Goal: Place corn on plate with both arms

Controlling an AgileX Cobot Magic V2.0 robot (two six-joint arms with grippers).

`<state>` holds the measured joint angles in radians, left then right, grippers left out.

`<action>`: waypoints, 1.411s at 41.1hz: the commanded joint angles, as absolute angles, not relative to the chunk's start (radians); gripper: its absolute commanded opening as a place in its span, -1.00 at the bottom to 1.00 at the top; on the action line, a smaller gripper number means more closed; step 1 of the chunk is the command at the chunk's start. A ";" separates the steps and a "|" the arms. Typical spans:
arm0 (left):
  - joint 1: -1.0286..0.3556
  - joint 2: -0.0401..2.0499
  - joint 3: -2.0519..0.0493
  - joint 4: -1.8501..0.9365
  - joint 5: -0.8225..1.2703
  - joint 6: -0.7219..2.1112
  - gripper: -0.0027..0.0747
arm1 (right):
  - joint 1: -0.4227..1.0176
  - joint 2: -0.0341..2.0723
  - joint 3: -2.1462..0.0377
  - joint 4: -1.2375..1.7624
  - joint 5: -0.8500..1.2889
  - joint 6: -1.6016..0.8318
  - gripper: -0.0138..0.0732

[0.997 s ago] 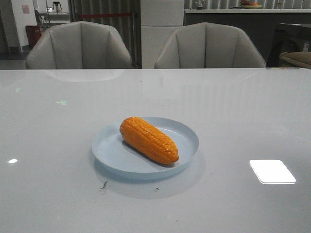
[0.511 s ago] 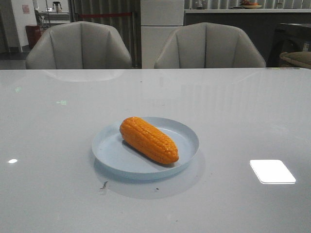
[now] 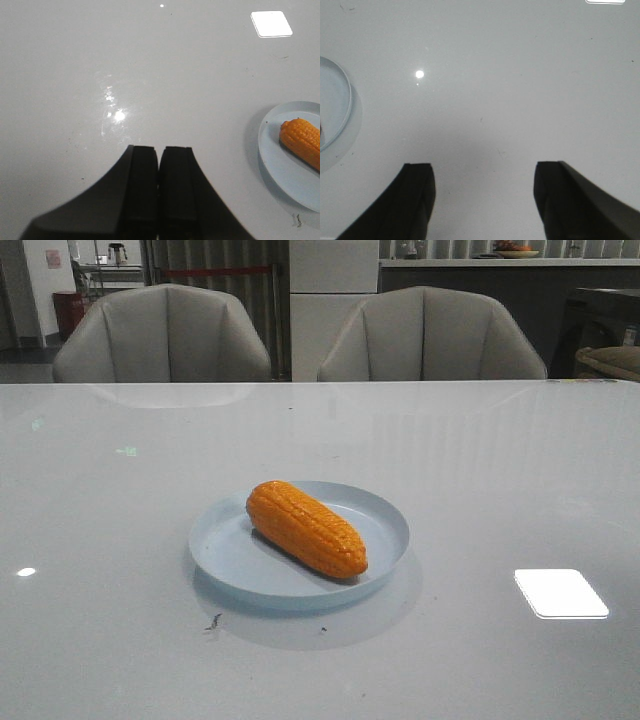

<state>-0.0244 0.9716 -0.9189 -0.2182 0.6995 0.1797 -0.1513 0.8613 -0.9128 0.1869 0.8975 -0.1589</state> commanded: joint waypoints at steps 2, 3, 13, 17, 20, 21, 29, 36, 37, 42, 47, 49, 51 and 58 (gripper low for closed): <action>-0.022 0.957 -0.946 -0.237 0.635 0.172 -0.70 | -0.158 0.852 -0.939 0.188 0.842 -0.168 0.54; -0.022 0.957 -0.946 -0.237 0.633 0.172 -0.70 | -0.158 0.852 -0.939 0.188 0.842 -0.168 0.54; -0.088 0.850 -0.786 -0.160 0.381 0.150 -0.70 | -0.158 0.852 -0.939 0.188 0.842 -0.168 0.54; -0.128 0.755 -0.668 -0.098 0.153 0.051 -0.70 | -0.158 0.852 -0.939 0.188 0.842 -0.168 0.54; -0.153 0.687 -0.573 0.000 -0.006 -0.020 -0.70 | -0.158 0.852 -0.939 0.188 0.842 -0.168 0.54; -0.162 0.661 -0.525 0.031 -0.064 -0.033 -0.70 | -0.158 0.852 -0.939 0.188 0.842 -0.168 0.54; -0.174 0.482 -0.289 0.064 -0.293 -0.040 -0.70 | -0.158 0.852 -0.939 0.188 0.842 -0.168 0.54; -0.174 0.276 -0.125 0.064 -0.283 -0.040 -0.70 | -0.158 0.852 -0.939 0.188 0.842 -0.168 0.54; -0.174 0.236 -0.109 0.064 -0.280 -0.040 -0.70 | -0.158 0.852 -0.939 0.188 0.842 -0.168 0.54; -0.174 0.071 -0.015 0.043 -0.257 -0.040 -0.70 | -0.158 0.852 -0.939 0.188 0.842 -0.168 0.54; -0.172 -0.020 0.009 -0.039 -0.143 -0.040 -0.70 | -0.158 0.852 -0.939 0.188 0.840 -0.168 0.54; -0.166 -0.003 0.009 -0.041 -0.132 -0.040 -0.70 | -0.158 0.853 -0.939 0.188 0.843 -0.168 0.54; -0.159 0.001 0.009 -0.041 -0.111 -0.040 -0.70 | -0.158 0.853 -0.939 0.188 0.844 -0.168 0.54; -0.130 -0.023 0.009 -0.049 -0.092 -0.040 -0.70 | -0.158 0.853 -0.939 0.188 0.848 -0.168 0.54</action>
